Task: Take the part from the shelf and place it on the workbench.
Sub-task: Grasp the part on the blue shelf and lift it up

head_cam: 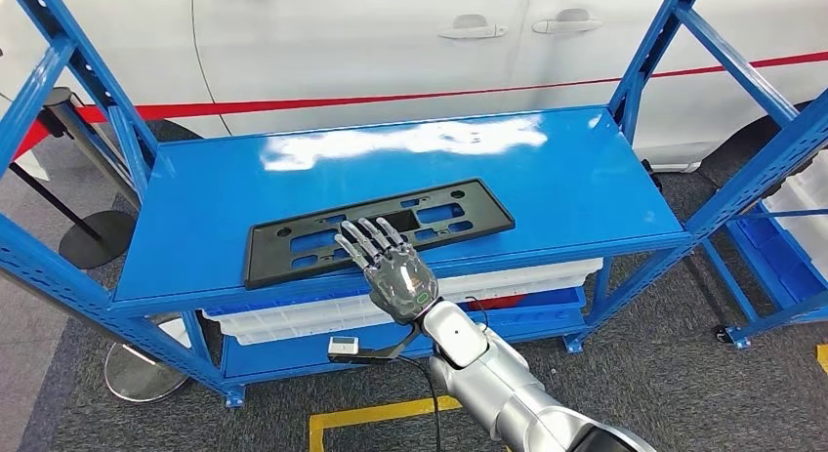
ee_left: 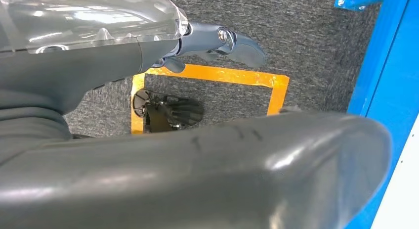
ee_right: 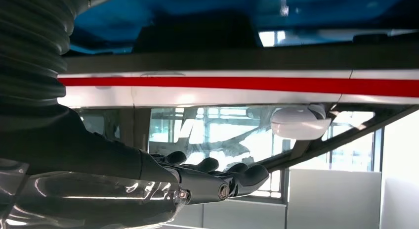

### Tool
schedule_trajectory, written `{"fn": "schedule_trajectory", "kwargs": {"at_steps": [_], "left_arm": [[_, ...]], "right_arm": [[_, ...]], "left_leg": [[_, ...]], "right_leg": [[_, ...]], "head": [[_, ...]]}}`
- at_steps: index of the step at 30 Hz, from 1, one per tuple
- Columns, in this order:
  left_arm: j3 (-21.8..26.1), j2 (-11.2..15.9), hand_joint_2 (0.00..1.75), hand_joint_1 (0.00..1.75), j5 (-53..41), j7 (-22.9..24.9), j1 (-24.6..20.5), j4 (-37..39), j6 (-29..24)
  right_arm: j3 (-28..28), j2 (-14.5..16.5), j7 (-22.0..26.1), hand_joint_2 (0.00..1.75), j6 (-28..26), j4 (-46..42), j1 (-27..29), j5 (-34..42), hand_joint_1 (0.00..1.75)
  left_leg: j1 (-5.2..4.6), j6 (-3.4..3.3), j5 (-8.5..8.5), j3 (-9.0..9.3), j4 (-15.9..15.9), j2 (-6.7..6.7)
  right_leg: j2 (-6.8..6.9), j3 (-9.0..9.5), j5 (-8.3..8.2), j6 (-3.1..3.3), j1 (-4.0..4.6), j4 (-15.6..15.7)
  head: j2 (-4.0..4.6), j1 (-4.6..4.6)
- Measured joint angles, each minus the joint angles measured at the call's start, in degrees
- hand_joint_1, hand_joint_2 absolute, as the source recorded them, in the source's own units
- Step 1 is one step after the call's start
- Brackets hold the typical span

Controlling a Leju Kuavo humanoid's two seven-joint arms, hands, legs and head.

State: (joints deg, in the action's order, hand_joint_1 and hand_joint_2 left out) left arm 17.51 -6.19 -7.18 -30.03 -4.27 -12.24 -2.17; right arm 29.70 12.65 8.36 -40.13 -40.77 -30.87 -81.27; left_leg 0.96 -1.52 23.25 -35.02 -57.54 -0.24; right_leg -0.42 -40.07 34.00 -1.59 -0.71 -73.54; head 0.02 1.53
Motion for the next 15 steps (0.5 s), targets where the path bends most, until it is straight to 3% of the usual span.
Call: {"fn": "schedule_trajectory", "kwargs": {"at_steps": [1, 2, 4, 6, 9, 11, 14, 15], "left_arm": [[0.0, 0.0, 0.00, 0.00, 0.0, 0.1, 0.0, 0.0, 0.1], [0.0, 0.0, 0.00, 0.00, -0.1, 0.2, 0.0, 0.0, 0.1], [0.0, 0.0, 0.00, 0.00, -0.1, 0.3, 0.0, 0.0, 0.2], [0.0, -0.1, 0.00, 0.00, -0.1, 0.3, 0.0, 0.0, 0.3], [0.0, -0.1, 0.00, 0.00, -0.1, 0.4, 0.0, 0.0, 0.4], [0.0, -0.1, 0.00, 0.00, -0.2, 0.4, 0.0, 0.0, 0.6], [0.0, -0.1, 0.00, 0.00, -0.2, 0.4, 0.1, 0.0, 0.7], [0.0, -0.1, 0.00, 0.00, -0.2, 0.4, 0.2, 0.0, 0.7]], "right_arm": [[0.0, -0.1, -0.2, 1.75, 0.0, 0.0, 0.4, -0.1, 0.00], [0.0, -0.2, -0.3, 1.75, 0.0, 0.0, 0.6, -0.1, 0.00], [-0.1, -0.3, -0.6, 1.75, 0.0, -0.2, 0.9, -0.2, 0.00], [-0.2, -0.3, -0.8, 1.75, 0.0, -0.4, 0.9, -0.3, 0.00], [-0.3, -0.3, -1.0, 1.75, 0.0, -0.5, 1.2, -0.3, 0.00], [-0.3, -0.2, -1.1, 1.75, 0.0, -0.6, 1.2, -0.3, 0.00], [-0.4, -0.2, -1.2, 1.75, 0.0, -0.6, 1.3, -0.3, 0.00], [-0.4, -0.2, -1.3, 1.75, 0.0, -0.6, 1.4, -0.3, 0.00]], "left_leg": [[-0.08, -0.03, 0.14, 0.12, 0.0, -0.05], [-0.15, -0.02, 0.31, 0.31, 0.0, -0.11], [-0.35, 0.17, 0.67, 0.77, -0.1, -0.18], [-0.61, 0.60, 1.03, 0.95, -0.2, -0.19], [-0.63, 1.49, 1.37, 1.07, -0.1, -0.08], [-0.56, 2.02, 2.68, 0.43, -2.0, -0.01], [-0.27, 2.68, 7.67, -4.40, -12.2, 0.01], [-0.18, 2.86, 8.60, -6.05, -15.3, 0.02]], "right_leg": [[0.01, -0.82, -0.76, 0.07, 0.01, -0.6], [0.02, -0.47, -2.60, 0.27, 0.02, 1.1], [0.06, 2.53, -7.15, 1.01, 0.23, 8.8], [0.21, 4.85, -9.26, 1.55, 0.59, 14.4], [0.23, 5.36, -9.34, 2.04, 0.71, 15.7], [0.25, 5.87, -9.48, 2.60, 0.38, 16.2], [0.39, 6.35, -9.25, 3.26, 0.34, 16.4], [0.40, 6.43, -9.13, 3.31, 0.38, 16.3]], "head": [[0.00, 0.00], [0.00, 0.00], [0.00, 0.00], [0.00, -0.01], [0.00, 0.00], [0.00, 0.01], [0.00, 0.02], [0.00, 0.03]]}}
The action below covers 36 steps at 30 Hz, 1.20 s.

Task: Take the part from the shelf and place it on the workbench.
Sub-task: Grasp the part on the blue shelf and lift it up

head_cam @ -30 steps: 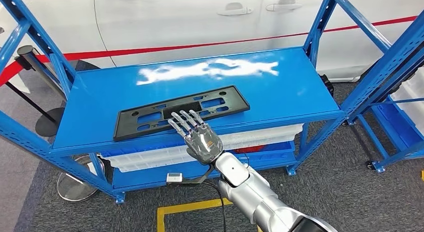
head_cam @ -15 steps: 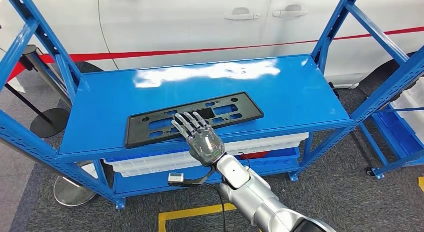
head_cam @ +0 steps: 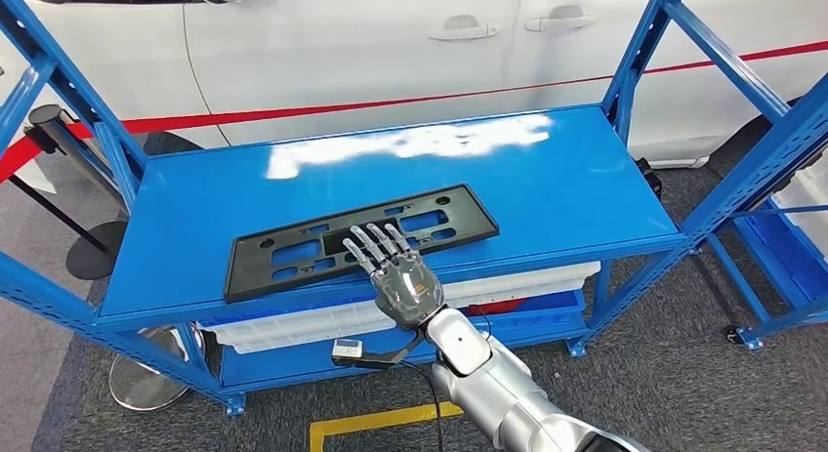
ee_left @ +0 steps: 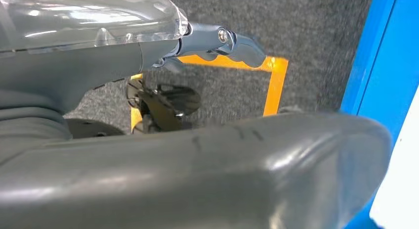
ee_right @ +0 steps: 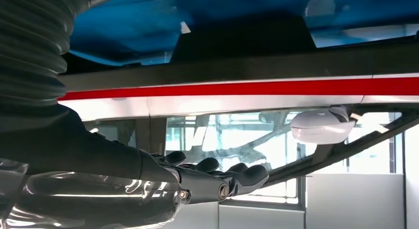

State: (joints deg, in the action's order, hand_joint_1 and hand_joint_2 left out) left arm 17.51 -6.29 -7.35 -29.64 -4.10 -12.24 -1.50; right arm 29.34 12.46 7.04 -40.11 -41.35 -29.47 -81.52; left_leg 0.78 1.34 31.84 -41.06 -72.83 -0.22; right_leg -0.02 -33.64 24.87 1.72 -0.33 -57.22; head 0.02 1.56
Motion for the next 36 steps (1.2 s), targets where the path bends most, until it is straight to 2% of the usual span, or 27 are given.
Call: {"fn": "schedule_trajectory", "kwargs": {"at_steps": [1, 2, 4, 5, 6, 7, 10, 11, 12, 14, 15, 16, 17, 18, 19, 20, 21, 22, 25, 27, 28, 30, 31, 32, 33, 35, 36], "left_arm": [[0.0, 0.0, 0.00, 0.00, 0.0, 0.0, 0.1, 0.0, 0.0], [0.0, 0.0, 0.00, 0.00, 0.0, 0.0, 0.1, 0.0, 0.1], [0.0, 0.0, 0.00, 0.00, 0.0, 0.1, 0.1, 0.0, 0.1], [0.0, 0.1, 0.00, 0.00, 0.0, 0.1, 0.1, 0.0, 0.2], [0.0, 0.1, 0.00, 0.00, 0.0, 0.1, 0.1, 0.0, 0.2], [0.0, 0.1, 0.00, 0.00, 0.0, 0.1, 0.1, 0.0, 0.2], [0.0, 0.1, 0.00, 0.00, 0.0, 0.2, 0.2, 0.0, 0.3], [0.0, 0.1, 0.00, 0.00, 0.0, 0.1, 0.2, 0.0, 0.3], [0.0, 0.0, 0.00, 0.00, 0.0, 0.1, 0.2, 0.0, 0.3], [0.0, 0.0, 0.00, 0.00, 0.0, 0.1, 0.2, 0.0, 0.3], [0.0, 0.0, 0.00, 0.00, 0.0, 0.2, 0.2, 0.0, 0.3], [0.0, 0.0, 0.00, 0.00, 0.0, 0.2, 0.3, 0.0, 0.3], [0.0, 0.0, 0.00, 0.00, 0.0, 0.2, 0.4, 0.0, 0.3], [0.0, 0.0, 0.00, 0.00, 0.0, 0.2, 0.5, 0.0, 0.3], [0.0, 0.0, 0.00, 0.00, 0.0, 0.2, 0.5, 0.0, 0.4], [0.0, 0.0, 0.00, 0.00, 0.0, 0.2, 0.5, 0.0, 0.4], [0.0, 0.0, 0.00, 0.00, 0.0, 0.2, 0.5, 0.0, 0.4], [0.0, 0.0, 0.00, 0.00, 0.0, 0.3, 0.4, 0.0, 0.4], [0.0, 0.0, 0.00, 0.00, -0.3, 0.4, 0.3, 0.0, 0.4], [0.0, 0.0, 0.00, 0.00, -0.4, 0.5, 0.3, 0.0, 0.4], [0.0, 0.0, 0.00, 0.00, -0.4, 0.6, 0.2, 0.0, 0.3], [0.0, 0.0, 0.00, 0.00, -0.5, 0.8, 0.3, 0.0, 0.3], [0.0, 0.0, 0.00, 0.00, -0.5, 0.9, 0.4, 0.0, 0.2], [0.0, 0.0, 0.00, 0.00, -0.5, 0.9, 0.5, 0.0, 0.1], [0.0, 0.0, 0.00, 0.00, -0.6, 1.0, 0.5, 0.0, 0.0], [0.0, 0.0, 0.00, 0.00, -0.6, 1.0, 0.5, 0.0, -0.2], [0.0, 0.0, 0.00, 0.00, -0.6, 1.0, 0.5, 0.0, -0.3]], "right_arm": [[0.0, 0.0, -0.1, 1.75, 0.0, 0.0, 0.1, 0.0, 0.00], [0.0, 0.0, -0.2, 1.75, 0.0, 0.1, 0.1, 0.0, 0.00], [0.0, 0.0, -0.2, 1.75, 0.0, 0.1, 0.2, 0.1, 0.00], [0.0, 0.1, -0.2, 1.75, 0.0, 0.1, 0.1, 0.1, 0.00], [0.0, 0.1, -0.2, 1.75, 0.0, 0.2, 0.1, 0.1, 0.00], [0.0, 0.1, -0.2, 1.75, 0.0, 0.2, 0.1, 0.2, 0.00], [0.0, 0.3, -0.2, 1.75, 0.0, 0.3, 0.0, 0.2, 0.00], [0.0, 0.3, -0.2, 1.75, 0.0, 0.3, -0.1, 0.2, 0.00], [0.0, 0.4, -0.2, 1.75, 0.0, 0.3, -0.1, 0.2, 0.00], [-0.1, 0.4, -0.2, 1.75, 0.1, 0.5, -0.2, 0.3, 0.00], [-0.1, 0.4, -0.2, 1.75, 0.1, 0.6, -0.1, 0.3, 0.00], [-0.1, 0.3, -0.2, 1.75, 0.1, 0.7, -0.1, 0.3, 0.00], [-0.1, 0.3, -0.2, 1.75, 0.1, 0.9, -0.1, 0.3, 0.00], [-0.1, 0.3, -0.2, 1.75, 0.2, 1.0, -0.1, 0.3, 0.00], [-0.1, 0.3, -0.3, 1.75, 0.2, 1.0, -0.1, 0.4, 0.00], [-0.2, 0.4, -0.3, 1.75, 0.3, 1.1, -0.2, 0.5, 0.00], [-0.3, 0.4, -0.3, 1.75, 0.3, 1.2, -0.3, 0.6, 0.00], [-0.3, 0.4, -0.3, 1.75, 0.4, 1.2, -0.4, 0.8, 0.00], [-0.5, 0.5, -0.3, 1.75, 0.7, 1.3, -0.6, 1.2, 0.00], [-0.6, 0.8, -0.3, 1.75, 0.9, 1.3, -0.8, 1.3, 0.00], [-0.6, 0.9, -0.3, 1.75, 1.1, 1.4, -0.9, 1.4, 0.00], [-0.6, 1.1, -0.3, 1.75, 1.5, 1.5, -1.0, 1.4, 0.00], [-0.6, 1.1, -0.3, 1.75, 1.7, 1.6, -1.0, 1.4, 0.00], [-0.6, 1.2, -0.3, 1.75, 1.8, 1.6, -1.0, 1.4, 0.00], [-0.6, 1.2, -0.3, 1.75, 1.9, 1.7, -1.0, 1.4, 0.00], [-0.6, 1.4, -0.3, 1.75, 1.9, 1.8, -1.1, 1.4, 0.00], [-0.6, 1.5, -0.3, 1.75, 1.9, 1.8, -1.1, 1.4, 0.00]], "left_leg": [[0.08, 0.14, -0.17, -0.79, -1.2, 0.01], [0.16, 0.22, -1.49, -0.39, -0.1, 0.02], [0.32, 0.14, -5.67, 3.19, 7.5, 0.08], [0.27, -0.06, -7.03, 5.03, 11.2, 0.09], [0.19, -0.34, -7.71, 6.25, 13.7, 0.07], [0.05, -0.66, -7.61, 6.73, 14.6, 0.03], [0.03, -1.75, -7.45, 7.07, 15.1, -0.08], [0.14, -2.17, -7.42, 7.30, 15.3, -0.07], [0.26, -2.54, -7.37, 7.56, 15.5, -0.05], [0.25, -2.98, -7.08, 7.83, 15.6, -0.02], [0.24, -3.02, -6.90, 7.98, 15.6, -0.04], [0.24, -2.99, -6.69, 8.20, 15.6, -0.06], [0.24, -2.92, -6.44, 8.54, 15.5, -0.10], [0.24, -2.80, -6.12, 9.00, 15.5, -0.14], [0.24, -2.64, -5.76, 9.47, 15.5, -0.17], [0.13, -2.37, -5.37, 9.84, 15.4, -0.20], [0.04, -2.05, -5.04, 10.06, 15.4, -0.22], [-0.06, -1.72, -4.78, 10.16, 15.4, -0.23], [-0.02, -0.71, -4.13, 10.62, 15.5, -0.13], [0.10, -0.13, -2.43, 9.66, 12.6, -0.07], [0.17, 0.08, -0.97, 8.04, 9.4, -0.05], [0.22, 0.39, 1.76, 3.32, 1.4, -0.05], [0.23, 0.45, 1.96, 1.49, -1.1, -0.05], [0.23, 0.42, 0.99, 0.64, -1.5, -0.05], [0.22, 0.29, -1.12, 0.98, 0.5, -0.05], [0.15, -0.22, -6.13, 3.96, 8.4, -0.03], [0.00, -0.53, -7.61, 5.39, 11.9, -0.03]], "right_leg": [[-0.03, 0.11, 0.14, -0.02, 0.01, 0.0], [-0.09, 0.31, 0.32, -0.12, -0.01, -0.1], [-0.19, 0.89, 0.88, -0.49, -0.03, -0.3], [-0.23, 1.07, 1.19, -0.77, 0.06, -0.5], [-0.25, 1.16, 1.42, -1.06, 0.16, -0.6], [-0.26, 1.16, 1.56, -1.38, 0.22, -0.7], [-0.25, 1.19, 2.06, -2.33, 0.15, -0.9], [-0.24, 0.75, 2.75, -2.60, 0.11, -2.0], [-0.23, -0.39, 3.97, -2.82, 0.05, -4.5], [-0.21, -4.51, 7.11, -3.08, -0.09, -12.1], [-0.20, -6.69, 8.09, -3.20, -0.15, -15.6], [-0.20, -8.09, 7.98, -3.27, -0.23, -17.4], [-0.18, -8.33, 6.65, -3.28, -0.31, -16.9], [-0.15, -7.43, 4.32, -3.22, -0.38, -14.2], [-0.10, -5.76, 1.69, -3.07, -0.42, -10.0], [-0.06, -3.99, -0.10, -2.89, -0.32, -6.0], [-0.03, -2.71, -1.06, -2.65, -0.21, -3.1], [-0.05, -2.07, -1.16, -2.40, -0.08, -1.6], [-0.26, -1.52, -0.47, -1.43, -0.05, -1.0], [-0.21, -0.63, -0.24, -0.65, -0.29, -0.5], [-0.14, -0.24, -0.08, -0.35, -0.32, -0.4], [-0.12, 0.16, 0.38, -0.01, -0.17, -0.4], [-0.16, 0.40, 0.64, 0.05, -0.08, -0.4], [-0.23, 0.72, 0.92, 0.06, -0.01, -0.5], [-0.32, 1.15, 1.23, 0.01, 0.06, -0.5], [-0.41, 2.12, 1.94, -0.22, 0.17, -0.5], [-0.46, 2.40, 2.26, -0.44, 0.27, -0.6]], "head": [[0.00, 0.00], [0.00, 0.00], [0.00, -0.01], [0.00, -0.01], [0.00, -0.01], [0.00, -0.02], [0.00, -0.03], [0.00, -0.04], [0.00, -0.05], [0.00, -0.05], [0.00, -0.05], [0.00, -0.05], [0.00, -0.05], [0.00, -0.05], [0.00, -0.06], [0.00, -0.05], [0.00, -0.05], [0.00, -0.05], [0.00, -0.05], [0.00, -0.03], [0.00, -0.02], [0.00, -0.01], [0.00, -0.01], [0.00, -0.01], [0.00, -0.01], [0.00, -0.01], [0.00, -0.01]]}}
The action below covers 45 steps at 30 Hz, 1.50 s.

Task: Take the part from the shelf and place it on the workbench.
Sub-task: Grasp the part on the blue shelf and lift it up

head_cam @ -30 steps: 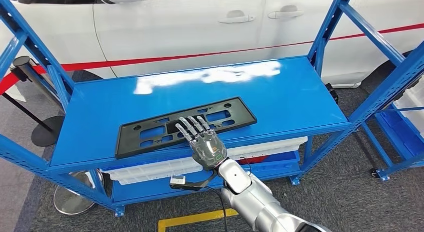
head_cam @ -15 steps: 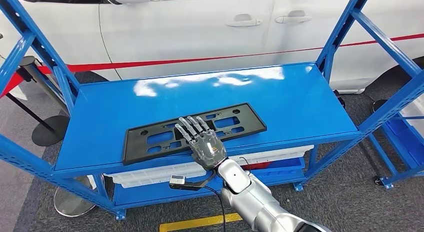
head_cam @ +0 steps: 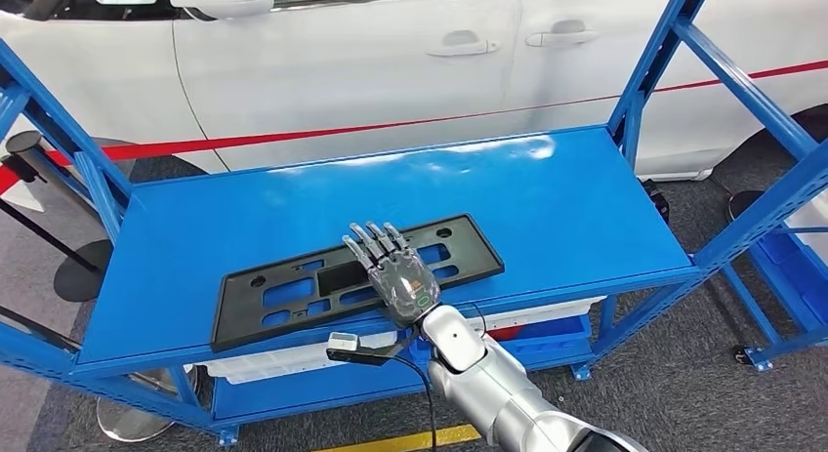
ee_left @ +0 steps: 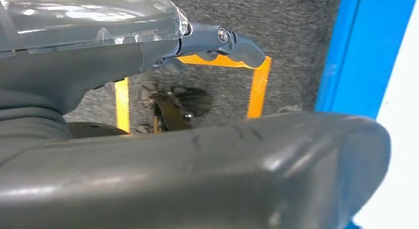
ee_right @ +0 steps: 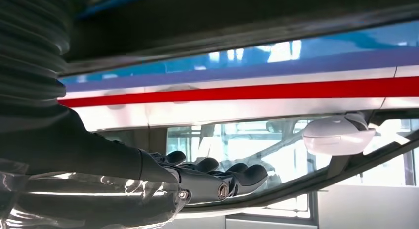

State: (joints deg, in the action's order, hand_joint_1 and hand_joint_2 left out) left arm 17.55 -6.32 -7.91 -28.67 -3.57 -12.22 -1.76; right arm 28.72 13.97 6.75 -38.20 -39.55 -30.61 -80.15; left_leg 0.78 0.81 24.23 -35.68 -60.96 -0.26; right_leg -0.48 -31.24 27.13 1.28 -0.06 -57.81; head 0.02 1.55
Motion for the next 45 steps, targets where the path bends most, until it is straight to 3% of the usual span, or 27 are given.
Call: {"fn": "schedule_trajectory", "kwargs": {"at_steps": [1, 5, 7, 10, 12, 14, 16, 17, 18, 22, 24, 26, 27, 28, 29, 31, 33, 36, 38, 41, 42, 43, 44, 45], "left_arm": [[0.0, 0.0, 0.00, 0.00, 0.0, 0.0, -0.1, 0.0, -0.1], [0.0, -0.2, 0.00, 0.00, 0.0, -0.1, 0.0, 0.0, -0.2], [0.0, -0.4, 0.00, 0.00, 0.0, -0.2, -0.1, 0.0, -0.3], [0.1, -0.5, 0.00, 0.00, 0.2, -0.6, -0.1, 0.0, -0.3], [0.3, -0.5, 0.00, 0.00, 0.3, -0.8, 0.1, 0.0, -0.3], [0.3, -0.5, 0.00, 0.00, 0.6, -1.0, 0.2, 0.0, -0.4], [0.4, -0.6, 0.00, 0.00, 0.8, -1.3, 0.3, 0.0, -0.4], [0.5, -0.6, 0.00, 0.00, 0.9, -1.5, 0.4, 0.0, -0.4], [0.6, -0.6, 0.00, 0.00, 1.0, -1.7, 0.4, 0.0, -0.4], [0.9, -0.6, 0.00, 0.00, 1.0, -2.0, 0.7, 0.0, -0.6], [1.0, -0.6, 0.00, 0.00, 0.8, -2.0, 0.8, 0.0, -0.8], [1.2, -0.6, 0.00, 0.00, 0.8, -1.9, 1.0, 0.0, -0.9], [1.3, -0.6, 0.00, 0.00, 0.7, -1.9, 1.1, 0.0, -1.0], [1.4, -0.6, 0.00, 0.00, 0.7, -1.9, 1.2, 0.0, -1.0], [1.5, -0.6, 0.00, 0.00, 0.7, -1.9, 1.2, 0.0, -1.0], [1.8, -0.6, 0.00, 0.00, 0.7, -2.0, 1.2, 0.0, -1.1], [1.9, -0.6, 0.00, 0.00, 0.6, -2.0, 1.2, 0.0, -1.1], [2.3, -0.7, 0.00, 0.00, 0.2, -2.0, 1.3, 0.0, -1.2], [2.6, -0.7, 0.00, 0.00, 0.0, -2.0, 1.3, 0.0, -1.2], [2.9, -0.7, 0.00, 0.00, 0.0, -2.0, 1.3, 0.0, -1.3], [2.9, -0.7, 0.00, 0.00, -0.1, -2.0, 1.3, 0.0, -1.3], [3.0, -0.8, 0.00, 0.00, -0.2, -1.9, 1.3, 0.0, -1.3], [3.0, -0.8, 0.00, 0.00, -0.4, -1.9, 1.3, 0.0, -1.3], [3.1, -0.9, 0.00, 0.00, -0.8, -1.7, 1.3, 0.0, -1.3]], "right_arm": [[0.0, 0.1, 0.0, 1.75, 0.0, 0.0, -0.1, 0.0, 0.00], [0.0, 0.3, 0.0, 1.75, 0.9, 0.4, -0.4, 0.0, 1.71], [0.0, 0.4, 0.0, 1.75, 2.3, 0.7, -0.9, 0.0, 1.75], [0.0, 0.6, 0.0, 1.75, 3.9, 1.8, -1.3, 0.1, 1.75], [0.0, 0.7, 0.0, 1.75, 4.3, 2.5, -1.4, 0.3, 1.75], [0.0, 0.9, 0.2, 1.75, 4.5, 2.9, -1.5, 0.5, 1.75], [0.1, 1.3, 0.4, 1.75, 4.9, 3.4, -1.9, 1.0, 1.75], [0.1, 1.5, 0.5, 1.75, 5.0, 3.6, -2.1, 1.3, 1.75], [0.1, 1.7, 0.6, 1.75, 5.2, 3.8, -2.3, 1.6, 1.75], [0.2, 1.9, 0.6, 1.75, 5.2, 4.2, -2.7, 3.1, 1.75], [0.2, 2.0, 0.7, 1.75, 5.2, 4.3, -2.8, 3.6, 1.75], [0.2, 2.0, 0.8, 1.75, 5.1, 4.5, -2.8, 4.1, 1.75], [0.2, 2.0, 1.0, 1.75, 5.0, 4.5, -2.8, 4.4, 1.75], [0.2, 2.0, 1.2, 1.75, 4.8, 4.6, -2.7, 4.9, 1.75], [0.2, 2.0, 1.5, 1.75, 4.6, 4.5, -2.7, 5.5, 1.75], [0.1, 2.0, 2.3, 1.75, 4.2, 3.9, -2.7, 7.1, 1.75], [0.1, 1.8, 3.1, 1.75, 3.9, 2.6, -2.6, 9.2, 1.75], [-0.2, 1.2, 3.8, 1.75, 4.5, -1.8, -1.7, 12.6, 1.75], [-0.5, 0.7, 4.0, 1.75, 5.4, -6.0, -1.1, 14.3, 1.75], [-0.9, 0.2, 4.1, 1.75, 6.2, -9.7, -0.8, 15.5, 1.75], [-1.1, 0.0, 4.2, 1.75, 6.2, -10.4, -0.5, 15.9, 1.75], [-1.3, -0.3, 4.7, 1.75, 6.3, -11.4, 0.1, 17.0, 1.75], [-1.7, -0.5, 5.3, 1.75, 6.5, -13.0, 0.7, 19.0, 1.75], [-2.3, -0.7, 6.1, 1.75, 6.9, -15.3, 1.3, 21.7, 1.75]], "left_leg": [[-0.15, -0.28, -0.63, 0.86, 2.0, -0.02], [-0.18, -1.35, -0.42, 1.21, 3.1, -0.12], [0.11, -1.96, -0.51, 1.48, 3.6, -0.06], [0.09, -2.34, -0.40, 1.52, 3.6, -0.02], [0.10, -2.33, -0.31, 1.57, 3.5, -0.05], [0.14, -2.15, -0.12, 1.72, 3.4, -0.14], [0.08, -1.72, 0.21, 1.84, 3.1, -0.23], [-0.01, -1.42, 0.36, 1.82, 2.9, -0.26], [-0.09, -1.09, 0.43, 1.80, 2.8, -0.27], [0.11, 0.24, 1.17, 1.52, 2.0, -0.18], [0.20, 0.65, 4.14, -0.71, -3.0, -0.10], [0.23, 0.89, 7.55, -4.32, -10.7, -0.08], [0.23, 0.92, 8.12, -5.52, -13.1, -0.08], [0.22, 0.86, 7.57, -5.72, -13.5, -0.08], [0.21, 0.70, 6.00, -4.77, -11.4, -0.08], [0.06, 0.11, 2.21, -0.75, -3.3, -0.07], [-0.24, -0.43, 0.66, 1.77, 2.1, -0.08], [-0.38, -1.12, 0.50, 1.90, 3.0, -0.06], [-0.09, -1.72, 0.18, 2.03, 3.5, 0.01], [0.00, -2.08, 0.09, 2.07, 3.6, 0.13], [0.00, -2.10, 0.12, 2.08, 3.6, 0.12], [0.03, -2.10, 0.18, 2.09, 3.5, 0.08], [0.06, -2.05, 0.28, 2.10, 3.4, 0.02], [0.10, -1.93, 0.44, 2.11, 3.1, -0.04]], "right_leg": [[-0.01, 0.10, 0.21, -0.26, 0.08, -0.1], [0.01, -0.04, 0.74, -1.34, 0.21, -0.2], [0.08, -1.47, 2.73, -1.81, 0.21, -3.4], [0.15, -7.42, 7.42, -2.27, -0.10, -14.6], [0.17, -9.49, 7.44, -2.43, -0.35, -17.7], [0.22, -8.04, 4.10, -2.44, -0.62, -13.6], [0.30, -4.60, 0.16, -2.29, -0.71, -5.6], [0.30, -3.39, -0.87, -2.12, -0.69, -2.8], [0.27, -2.82, -1.16, -1.92, -0.59, -1.4], [0.23, -2.65, -1.39, -0.45, -0.51, -0.7], [0.38, -2.53, -1.55, 0.18, -0.62, -0.4], [0.44, -2.58, -1.50, 0.44, -0.43, -0.5], [0.45, -2.57, -1.46, 0.50, -0.32, -0.5], [0.42, -2.53, -1.41, 0.53, -0.22, -0.6], [0.38, -2.45, -1.35, 0.53, -0.14, -0.6], [0.28, -2.30, -1.16, 0.35, 0.05, -0.8], [0.18, -2.42, -1.06, -0.03, 0.20, -0.9], [0.15, -2.63, -1.09, -0.91, 0.09, -0.9], [0.18, -3.49, 0.26, -1.56, 0.02, -2.8], [0.23, -8.42, 5.26, -2.23, -0.27, -12.9], [0.24, -10.00, 6.09, -2.37, -0.40, -15.9], [0.26, -10.77, 5.83, -2.48, -0.54, -17.0], [0.29, -10.39, 4.46, -2.54, -0.68, -15.9], [0.35, -8.99, 2.33, -2.57, -0.83, -12.6]], "head": [[0.00, 0.00], [0.00, -0.02], [0.00, -0.03], [0.00, -0.03], [0.00, -0.03], [0.00, -0.03], [0.00, -0.03], [0.00, -0.03], [0.00, -0.03], [0.00, -0.01], [0.00, 0.01], [0.00, 0.01], [0.00, 0.01], [0.00, 0.01], [0.00, 0.01], [0.00, 0.01], [0.00, 0.01], [0.00, 0.01], [0.00, -0.02], [0.00, -0.04], [0.00, -0.04], [0.00, -0.04], [0.00, -0.04], [0.00, -0.04]]}}
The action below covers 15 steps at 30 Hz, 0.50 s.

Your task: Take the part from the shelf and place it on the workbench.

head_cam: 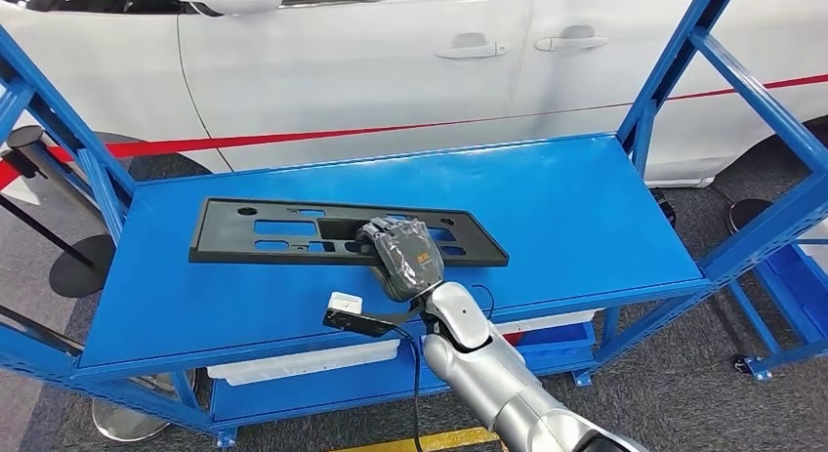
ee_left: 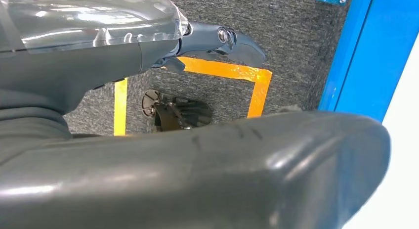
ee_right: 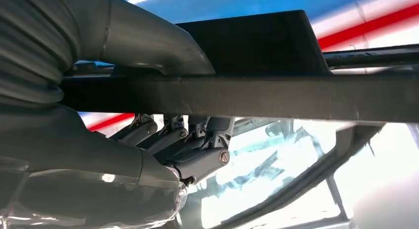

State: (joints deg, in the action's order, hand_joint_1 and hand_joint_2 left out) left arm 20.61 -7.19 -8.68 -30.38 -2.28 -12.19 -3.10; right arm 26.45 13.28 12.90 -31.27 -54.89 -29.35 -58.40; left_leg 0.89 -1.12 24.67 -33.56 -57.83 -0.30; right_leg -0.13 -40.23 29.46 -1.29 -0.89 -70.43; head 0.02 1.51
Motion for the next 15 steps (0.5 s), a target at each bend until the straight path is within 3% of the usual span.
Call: {"fn": "schedule_trajectory", "kwargs": {"at_steps": [2, 4, 6, 8, 9, 12, 13, 14, 15], "left_arm": [[0.0, -0.1, 0.00, 0.00, -0.9, 0.4, -0.1, 0.0, -0.1], [0.0, -0.2, 0.00, 0.00, -1.9, 0.9, -0.4, 0.0, -0.1], [0.0, -0.3, 0.00, 0.00, -3.1, 1.9, -0.6, 0.0, -0.2], [-0.1, -0.4, 0.00, 0.00, -4.2, 3.0, -0.9, 0.0, -0.6], [-0.2, -0.5, 0.00, 0.00, -4.6, 3.4, -1.0, 0.0, -0.8], [-0.5, -0.6, 0.00, 0.00, -5.2, 4.0, -1.3, 0.0, -1.2], [-0.5, -0.7, 0.00, 0.00, -5.2, 4.1, -1.3, 0.0, -1.2], [-0.5, -0.7, 0.00, 0.00, -5.3, 4.2, -1.4, 0.0, -1.2], [-0.5, -0.8, 0.00, 0.00, -5.3, 4.2, -1.5, 0.0, -1.3]], "right_arm": [[-1.6, -0.3, 1.6, 1.75, 1.8, -6.7, 0.6, 7.0, 1.75], [-3.7, -0.6, 2.5, 1.75, 4.0, -14.7, 1.6, 13.8, 1.75], [-6.2, -1.3, 3.6, 1.75, 5.8, -24.7, 3.4, 21.0, 1.75], [-8.8, -2.4, 5.4, 1.75, 6.9, -35.2, 5.1, 28.8, 1.75], [-9.9, -3.1, 6.5, 1.75, 7.2, -39.8, 5.8, 32.1, 1.75], [-12.0, -5.6, 9.0, 1.75, 7.5, -49.3, 8.0, 37.5, 1.75], [-12.5, -6.3, 9.5, 1.75, 7.5, -51.3, 8.7, 38.1, 1.75], [-12.8, -6.8, 9.9, 1.75, 7.4, -52.9, 9.3, 38.6, 1.75], [-13.0, -7.3, 10.5, 1.75, 7.3, -54.2, 9.8, 39.1, 1.75]], "left_leg": [[-0.08, 0.49, 0.47, -0.11, -0.6, -0.08], [-0.25, 1.06, 0.74, -0.24, -0.9, -0.12], [-0.20, 1.63, 0.79, -0.23, -0.8, -0.21], [-0.09, 2.16, 2.03, -0.76, -2.3, -0.12], [-0.05, 2.35, 3.50, -1.68, -4.5, -0.04], [0.03, 2.60, 8.44, -6.32, -15.3, 0.08], [0.02, 2.56, 8.69, -7.14, -17.1, 0.08], [0.00, 2.41, 7.83, -6.95, -16.8, 0.07], [-0.07, 2.11, 6.07, -5.67, -14.1, 0.07]], "right_leg": [[0.08, 3.39, -3.15, 0.12, -0.07, 7.5], [0.06, 4.72, -3.81, 0.57, 0.14, 10.6], [0.07, 4.71, -3.92, 1.26, 0.28, 10.7], [0.19, 4.90, -4.04, 2.01, 0.13, 11.0], [0.26, 5.00, -4.07, 2.33, 0.02, 11.2], [0.23, 5.09, -3.95, 2.73, 0.20, 11.2], [0.10, 5.13, -3.92, 2.76, 0.27, 11.2], [-0.07, 5.21, -3.91, 2.77, 0.35, 11.2], [-0.26, 5.32, -3.89, 2.76, 0.43, 11.2]], "head": [[0.00, 0.00], [0.00, 0.01], [0.00, 0.02], [0.00, 0.03], [0.00, 0.04], [0.00, 0.07], [0.00, 0.07], [0.00, 0.07], [0.00, 0.07]]}}
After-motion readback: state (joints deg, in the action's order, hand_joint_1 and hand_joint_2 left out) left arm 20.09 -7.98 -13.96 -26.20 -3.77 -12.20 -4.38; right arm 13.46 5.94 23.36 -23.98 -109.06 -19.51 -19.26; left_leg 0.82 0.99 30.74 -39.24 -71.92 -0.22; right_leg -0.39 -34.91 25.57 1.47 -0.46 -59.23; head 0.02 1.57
